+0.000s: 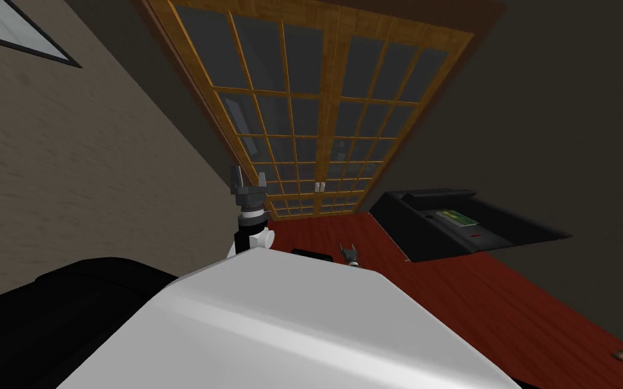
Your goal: Pull the door open
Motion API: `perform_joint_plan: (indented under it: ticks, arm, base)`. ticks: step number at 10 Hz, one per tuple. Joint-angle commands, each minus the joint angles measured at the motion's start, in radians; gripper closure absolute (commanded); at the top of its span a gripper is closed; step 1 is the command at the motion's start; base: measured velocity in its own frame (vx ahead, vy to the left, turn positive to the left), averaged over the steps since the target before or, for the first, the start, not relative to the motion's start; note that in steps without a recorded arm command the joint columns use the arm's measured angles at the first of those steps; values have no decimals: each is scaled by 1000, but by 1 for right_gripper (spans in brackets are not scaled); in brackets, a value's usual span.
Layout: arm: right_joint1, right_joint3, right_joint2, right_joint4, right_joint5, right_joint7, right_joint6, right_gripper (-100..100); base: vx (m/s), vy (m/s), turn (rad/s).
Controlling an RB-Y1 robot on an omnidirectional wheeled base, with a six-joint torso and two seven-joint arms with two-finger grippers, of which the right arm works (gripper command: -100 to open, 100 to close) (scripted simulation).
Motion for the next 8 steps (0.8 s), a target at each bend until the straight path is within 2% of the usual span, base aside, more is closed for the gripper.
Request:
perform_joint_plan:
  ticks: [1,2,4,8]
  arm:
    - [20,-24,5,-18,-19,16,14,-100]
    - [20,-24,5,-14,-19,16,14,-100]
    - [20,-59,14,-10,-47,40,18,-100]
    - [-1,-107,39,-9,-87,75,21,-100]
  base:
    - [59,12,212]
    - [51,3,99]
    - [88,15,228]
    - [158,-6,213]
